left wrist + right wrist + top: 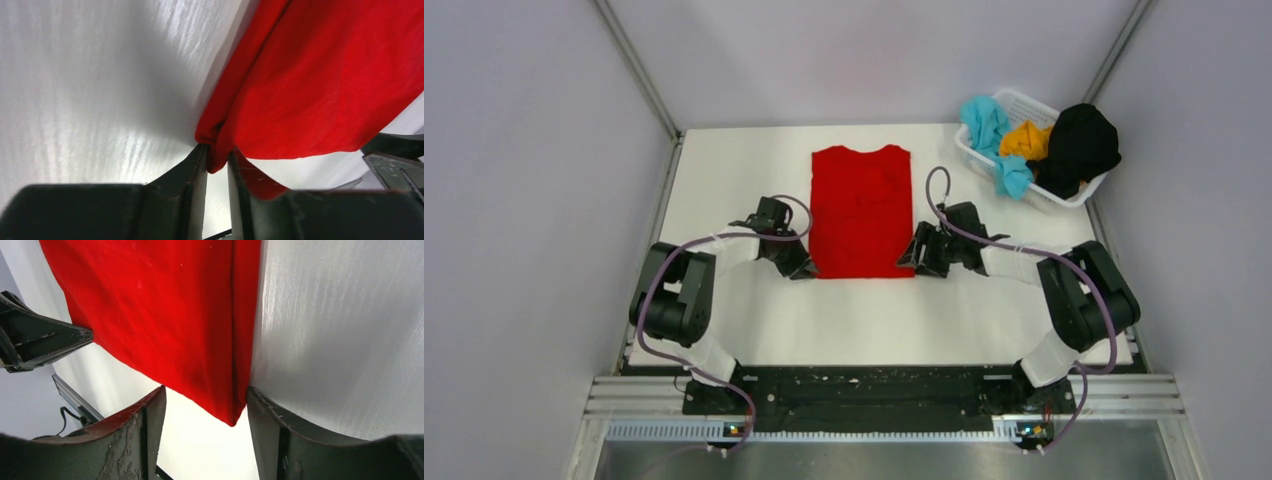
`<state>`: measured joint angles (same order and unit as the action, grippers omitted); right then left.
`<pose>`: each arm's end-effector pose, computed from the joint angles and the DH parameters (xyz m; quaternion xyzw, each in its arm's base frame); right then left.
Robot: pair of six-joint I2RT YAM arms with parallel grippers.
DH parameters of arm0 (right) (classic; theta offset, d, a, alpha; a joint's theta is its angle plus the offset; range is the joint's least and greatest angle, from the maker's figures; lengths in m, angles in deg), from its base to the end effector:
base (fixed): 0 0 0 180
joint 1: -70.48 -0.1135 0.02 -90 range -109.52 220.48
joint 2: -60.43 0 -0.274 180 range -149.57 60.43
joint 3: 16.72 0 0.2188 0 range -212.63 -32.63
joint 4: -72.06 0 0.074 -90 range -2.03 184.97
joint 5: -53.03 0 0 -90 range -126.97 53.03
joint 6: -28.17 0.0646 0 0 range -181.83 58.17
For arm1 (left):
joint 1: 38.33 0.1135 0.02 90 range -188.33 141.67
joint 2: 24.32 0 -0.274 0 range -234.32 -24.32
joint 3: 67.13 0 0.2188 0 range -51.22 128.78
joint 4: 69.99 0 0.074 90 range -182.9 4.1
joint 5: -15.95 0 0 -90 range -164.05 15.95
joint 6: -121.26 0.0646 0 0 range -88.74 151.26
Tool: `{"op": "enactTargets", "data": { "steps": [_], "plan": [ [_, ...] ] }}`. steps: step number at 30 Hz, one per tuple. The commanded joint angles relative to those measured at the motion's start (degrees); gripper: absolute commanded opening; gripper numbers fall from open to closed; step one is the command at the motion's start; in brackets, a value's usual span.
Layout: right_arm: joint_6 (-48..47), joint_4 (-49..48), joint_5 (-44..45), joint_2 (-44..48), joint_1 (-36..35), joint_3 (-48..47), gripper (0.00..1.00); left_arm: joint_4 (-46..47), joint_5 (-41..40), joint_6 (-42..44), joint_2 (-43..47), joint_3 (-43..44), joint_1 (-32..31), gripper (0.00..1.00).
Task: Fold and stack the t-shirts
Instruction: Grab one side of the 2/3 rectangular tshirt with both arms
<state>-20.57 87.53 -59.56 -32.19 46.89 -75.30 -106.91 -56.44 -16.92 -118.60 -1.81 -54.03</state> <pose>0.2656 0.1430 0.1631 0.0743 0.9195 0.3371 0.1879 0.2713 -0.0966 0.1571 -0.2396 0.9368 -0.2363 0.0960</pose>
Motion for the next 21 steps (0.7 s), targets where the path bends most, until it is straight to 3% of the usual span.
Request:
{"op": "enactTargets", "data": {
  "steps": [1, 3, 15, 19, 21],
  "plan": [
    [-0.6, 2.2, 1.0, -1.2, -0.3, 2.0, 0.57, 1.2, -1.2, 0.9, -4.0, 2.2, -0.3, 0.21],
    [-0.9, 2.9, 1.1, -1.6, -0.2, 1.7, 0.53, 1.1, -1.6, 0.9, -4.6, 2.8, -0.3, 0.00],
    [-2.1, 6.4, 2.4, 0.8, -0.2, 5.5, 0.50, 1.4, -4.0, 0.3, -1.1, -1.5, -0.4, 0.00],
    [-1.7, 4.9, 3.0, 0.6, -0.3, 6.3, 0.34, 1.8, -3.4, 0.1, -0.9, -1.9, -0.3, 0.00],
    [-1.3, 3.0, 4.2, 0.4, -0.4, 6.7, 0.32, 2.1, -3.3, 0.2, -0.7, -1.9, -0.5, 0.00]
  ]
}}
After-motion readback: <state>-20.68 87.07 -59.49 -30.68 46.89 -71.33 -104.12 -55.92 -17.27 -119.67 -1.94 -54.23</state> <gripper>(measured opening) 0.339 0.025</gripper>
